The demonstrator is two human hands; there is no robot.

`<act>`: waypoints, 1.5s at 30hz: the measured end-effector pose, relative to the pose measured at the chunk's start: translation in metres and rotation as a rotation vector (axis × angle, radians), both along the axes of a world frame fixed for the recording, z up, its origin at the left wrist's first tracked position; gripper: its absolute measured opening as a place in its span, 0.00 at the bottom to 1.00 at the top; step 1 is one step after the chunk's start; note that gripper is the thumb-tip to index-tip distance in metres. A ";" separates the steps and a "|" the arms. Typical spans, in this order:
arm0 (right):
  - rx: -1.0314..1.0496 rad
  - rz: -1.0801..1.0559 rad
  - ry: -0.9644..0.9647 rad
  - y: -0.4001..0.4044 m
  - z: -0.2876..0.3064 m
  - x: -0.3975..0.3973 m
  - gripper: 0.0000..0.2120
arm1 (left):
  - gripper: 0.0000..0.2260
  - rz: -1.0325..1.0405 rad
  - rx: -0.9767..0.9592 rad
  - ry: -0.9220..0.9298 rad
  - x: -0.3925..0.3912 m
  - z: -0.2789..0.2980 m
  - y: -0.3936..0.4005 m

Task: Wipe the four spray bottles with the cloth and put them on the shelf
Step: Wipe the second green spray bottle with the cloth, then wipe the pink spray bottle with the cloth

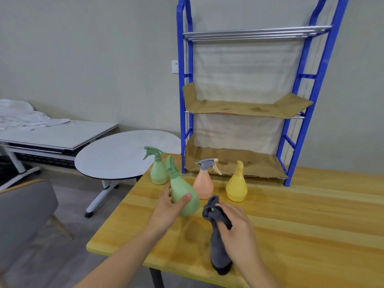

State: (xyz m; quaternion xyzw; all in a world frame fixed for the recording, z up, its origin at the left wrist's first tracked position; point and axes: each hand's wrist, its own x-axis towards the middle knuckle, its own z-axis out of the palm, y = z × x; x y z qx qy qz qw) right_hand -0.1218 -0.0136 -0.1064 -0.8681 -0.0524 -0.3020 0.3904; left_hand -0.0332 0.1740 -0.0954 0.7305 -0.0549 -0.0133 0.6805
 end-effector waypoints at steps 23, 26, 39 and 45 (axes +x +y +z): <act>-0.069 -0.195 0.037 -0.024 -0.009 0.011 0.18 | 0.37 0.254 0.511 -0.052 0.156 -0.061 -0.024; -0.022 -0.239 0.087 -0.021 -0.004 0.010 0.21 | 0.27 0.359 0.499 -0.217 0.133 -0.068 -0.024; 0.131 -0.177 0.217 -0.039 0.022 -0.016 0.20 | 0.05 -0.195 0.835 -0.411 0.152 0.038 -0.081; 0.065 -0.248 0.196 -0.072 0.020 -0.046 0.19 | 0.08 -0.339 0.838 -0.446 0.123 0.051 -0.083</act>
